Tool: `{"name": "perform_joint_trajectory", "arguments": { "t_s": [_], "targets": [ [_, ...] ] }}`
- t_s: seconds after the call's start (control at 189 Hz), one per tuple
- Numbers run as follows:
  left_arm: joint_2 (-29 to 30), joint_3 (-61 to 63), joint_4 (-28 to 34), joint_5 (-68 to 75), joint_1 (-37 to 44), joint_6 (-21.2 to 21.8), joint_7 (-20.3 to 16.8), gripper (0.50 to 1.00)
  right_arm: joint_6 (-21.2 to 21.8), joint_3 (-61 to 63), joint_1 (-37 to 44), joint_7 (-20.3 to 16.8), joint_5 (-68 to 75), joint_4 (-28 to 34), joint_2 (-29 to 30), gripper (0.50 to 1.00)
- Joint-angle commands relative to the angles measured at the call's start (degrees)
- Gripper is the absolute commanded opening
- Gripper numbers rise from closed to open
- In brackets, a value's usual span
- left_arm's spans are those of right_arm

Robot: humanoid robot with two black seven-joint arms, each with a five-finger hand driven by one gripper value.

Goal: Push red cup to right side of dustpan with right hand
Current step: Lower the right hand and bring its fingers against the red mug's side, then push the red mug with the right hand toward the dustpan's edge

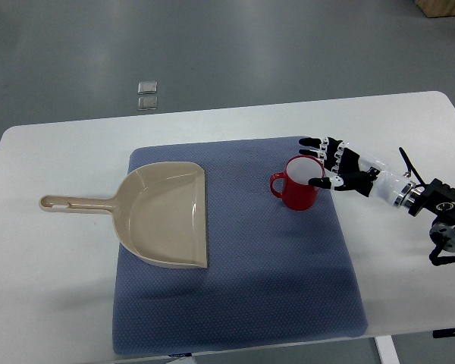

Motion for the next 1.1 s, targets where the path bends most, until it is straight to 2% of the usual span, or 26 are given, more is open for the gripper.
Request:
{"name": "perform_joint_trajectory", "arguments": {
  "t_s": [0.0,1.094],
  "targets": [
    [0.00,-0.02,0.00,0.00,0.00,0.00,0.00,1.000,-1.18,-0.09,-0.43,0.00,0.00,-0.17,0.05,0.934],
    [0.00,0.06,0.00,0.00,0.00,0.00,0.00,1.000,-6.63,-1.49,-2.01,0.00,-0.97,-0.61,4.79,0.932]
  ]
}}
